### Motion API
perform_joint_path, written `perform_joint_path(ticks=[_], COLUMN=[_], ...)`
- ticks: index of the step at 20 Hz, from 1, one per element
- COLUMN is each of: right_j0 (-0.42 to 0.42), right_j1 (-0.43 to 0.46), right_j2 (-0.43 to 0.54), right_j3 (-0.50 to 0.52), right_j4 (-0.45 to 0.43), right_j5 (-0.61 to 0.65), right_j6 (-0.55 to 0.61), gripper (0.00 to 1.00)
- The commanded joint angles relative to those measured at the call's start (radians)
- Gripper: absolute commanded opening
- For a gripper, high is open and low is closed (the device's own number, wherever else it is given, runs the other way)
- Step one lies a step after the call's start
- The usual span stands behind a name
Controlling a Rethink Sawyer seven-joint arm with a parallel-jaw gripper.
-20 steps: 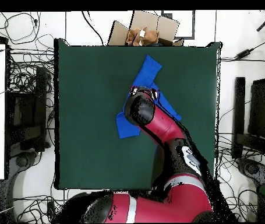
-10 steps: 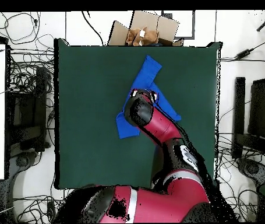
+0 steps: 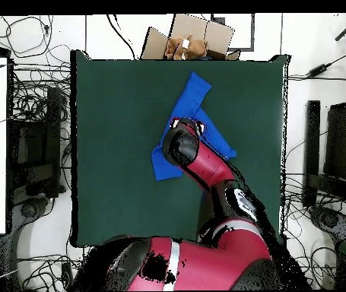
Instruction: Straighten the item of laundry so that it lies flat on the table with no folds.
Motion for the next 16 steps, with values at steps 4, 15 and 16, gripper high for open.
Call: perform_joint_path(ticks=[4, 15, 16], right_j0=[0.002, 0.02, 0.024], right_j1=[0.022, -0.007, -0.008], right_j2=[0.081, 0.069, 0.065], right_j3=[-0.013, -0.026, -0.029], right_j4=[0.005, 0.04, 0.045], right_j5=[-0.035, 0.015, 0.022], right_j6=[0.294, 0.295, 0.294], gripper=[1.0, 1.0, 1.0])
